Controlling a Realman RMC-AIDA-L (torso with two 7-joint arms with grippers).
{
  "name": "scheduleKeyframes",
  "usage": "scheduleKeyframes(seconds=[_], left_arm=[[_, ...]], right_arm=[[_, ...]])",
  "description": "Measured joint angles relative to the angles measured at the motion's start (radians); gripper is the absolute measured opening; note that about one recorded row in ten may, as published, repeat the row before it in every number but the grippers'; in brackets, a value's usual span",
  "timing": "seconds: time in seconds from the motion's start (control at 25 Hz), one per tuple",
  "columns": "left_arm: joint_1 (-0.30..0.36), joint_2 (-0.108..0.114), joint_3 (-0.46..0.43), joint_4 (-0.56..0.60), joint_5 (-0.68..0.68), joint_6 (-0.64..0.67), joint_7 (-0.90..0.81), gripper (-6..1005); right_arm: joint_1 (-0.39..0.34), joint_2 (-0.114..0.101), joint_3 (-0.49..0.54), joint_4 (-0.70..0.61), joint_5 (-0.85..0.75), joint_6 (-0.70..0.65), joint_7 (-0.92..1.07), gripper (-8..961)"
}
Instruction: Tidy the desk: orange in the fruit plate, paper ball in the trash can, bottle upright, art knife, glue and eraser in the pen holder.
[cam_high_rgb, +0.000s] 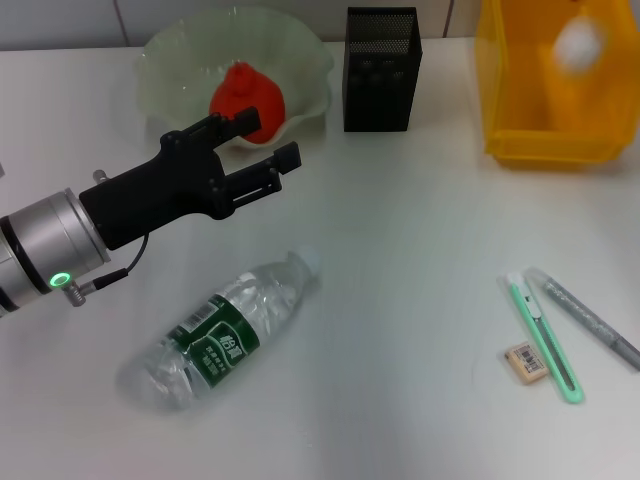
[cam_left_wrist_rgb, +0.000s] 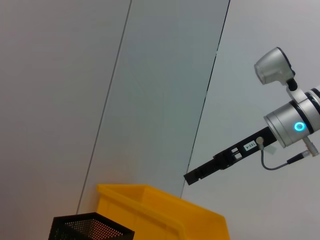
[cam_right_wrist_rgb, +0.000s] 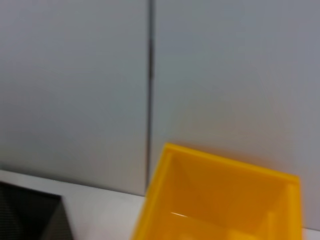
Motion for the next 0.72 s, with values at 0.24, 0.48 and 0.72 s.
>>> scheduleKeyframes(seconds=[0.24, 0.48, 0.72], left_arm=[[0.002, 0.0, 0.0, 0.0, 0.0, 0.01, -0.002, 780], [0.002, 0.001, 0.0, 0.007, 0.001, 0.027, -0.014, 780], [0.002, 0.005, 0.0, 0.023, 0.008, 0.03, -0.035, 780]], right_arm=[[-0.072, -0.001, 0.004, -0.022, 0.261, -0.035, -0.141, 725], [-0.18, -0.013, 0.034, -0.029, 0.611, -0.153, -0.38, 785], [-0.206, -0.052, 0.174, 0.158, 0.849, -0.446, -0.715, 785]])
